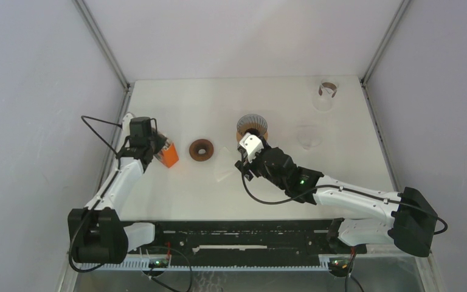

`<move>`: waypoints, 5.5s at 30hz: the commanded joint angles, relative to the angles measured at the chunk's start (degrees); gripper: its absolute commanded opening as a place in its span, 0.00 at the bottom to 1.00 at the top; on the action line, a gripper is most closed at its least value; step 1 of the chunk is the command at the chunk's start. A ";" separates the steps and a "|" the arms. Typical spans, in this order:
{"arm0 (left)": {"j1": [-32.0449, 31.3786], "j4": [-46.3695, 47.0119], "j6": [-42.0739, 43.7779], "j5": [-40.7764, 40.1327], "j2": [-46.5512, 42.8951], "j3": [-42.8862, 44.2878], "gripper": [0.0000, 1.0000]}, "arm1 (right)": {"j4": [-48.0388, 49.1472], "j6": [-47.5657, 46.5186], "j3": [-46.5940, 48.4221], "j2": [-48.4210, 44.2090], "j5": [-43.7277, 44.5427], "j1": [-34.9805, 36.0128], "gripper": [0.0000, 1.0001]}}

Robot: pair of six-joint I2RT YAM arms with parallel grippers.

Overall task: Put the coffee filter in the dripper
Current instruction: Pick up the coffee filter from the coffee filter holder, then place the coffee filter in the coffee dripper.

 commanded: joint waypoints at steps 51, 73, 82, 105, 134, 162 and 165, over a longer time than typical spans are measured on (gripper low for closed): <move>1.62 -4.39 14.67 24.62 -26.91 9.31 0.00 | 5.69 -3.43 1.54 -6.89 -10.83 0.19 0.79; -11.36 -9.31 52.18 48.70 -21.47 17.24 0.00 | 4.51 -6.96 3.80 -10.95 -45.05 -16.85 0.79; -17.95 -16.32 62.78 47.14 -18.30 20.76 0.00 | 1.36 -14.46 9.08 -8.20 -55.61 -18.86 0.80; -24.47 -17.26 62.83 46.32 -16.07 21.17 0.00 | 0.38 -24.36 19.44 3.50 -54.45 -13.97 0.65; -24.50 -16.63 64.13 45.94 -17.81 18.83 0.09 | -13.39 -24.84 20.65 4.27 -55.88 -15.67 0.02; -24.54 15.30 -15.62 11.56 -31.20 -4.20 0.94 | 0.76 -26.02 15.93 8.36 -10.38 -2.35 0.00; -24.59 17.01 -18.29 14.22 -28.27 -3.76 0.94 | 1.19 -25.90 15.92 8.76 -9.55 -1.85 0.00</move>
